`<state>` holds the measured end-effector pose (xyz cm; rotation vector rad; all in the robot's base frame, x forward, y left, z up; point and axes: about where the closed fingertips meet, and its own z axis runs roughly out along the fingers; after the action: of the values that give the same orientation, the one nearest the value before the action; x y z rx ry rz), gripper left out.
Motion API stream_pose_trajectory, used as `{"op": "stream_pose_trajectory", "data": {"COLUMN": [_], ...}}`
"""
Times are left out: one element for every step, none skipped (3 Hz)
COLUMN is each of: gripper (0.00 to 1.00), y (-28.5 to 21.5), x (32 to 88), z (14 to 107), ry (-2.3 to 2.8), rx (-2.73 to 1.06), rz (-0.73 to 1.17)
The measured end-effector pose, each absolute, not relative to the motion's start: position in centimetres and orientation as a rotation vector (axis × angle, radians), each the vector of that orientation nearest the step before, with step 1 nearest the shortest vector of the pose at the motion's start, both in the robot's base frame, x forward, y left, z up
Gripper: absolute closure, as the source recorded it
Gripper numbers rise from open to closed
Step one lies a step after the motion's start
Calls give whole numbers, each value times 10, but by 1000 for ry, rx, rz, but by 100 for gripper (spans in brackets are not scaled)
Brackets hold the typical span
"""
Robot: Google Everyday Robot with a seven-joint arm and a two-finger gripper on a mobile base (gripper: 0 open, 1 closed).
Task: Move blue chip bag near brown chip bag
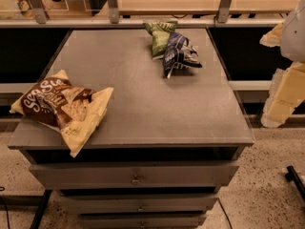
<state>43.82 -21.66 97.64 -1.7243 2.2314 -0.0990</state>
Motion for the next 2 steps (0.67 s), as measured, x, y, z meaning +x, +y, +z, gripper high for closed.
{"op": "stream_pose_trajectory", "data": {"gripper": [0,0], "y": [-217,-211], "x": [438,455], "z": [976,978], "ry": [2231,2208], "rx": [-1724,-1712], "rz": [-99,-135]}}
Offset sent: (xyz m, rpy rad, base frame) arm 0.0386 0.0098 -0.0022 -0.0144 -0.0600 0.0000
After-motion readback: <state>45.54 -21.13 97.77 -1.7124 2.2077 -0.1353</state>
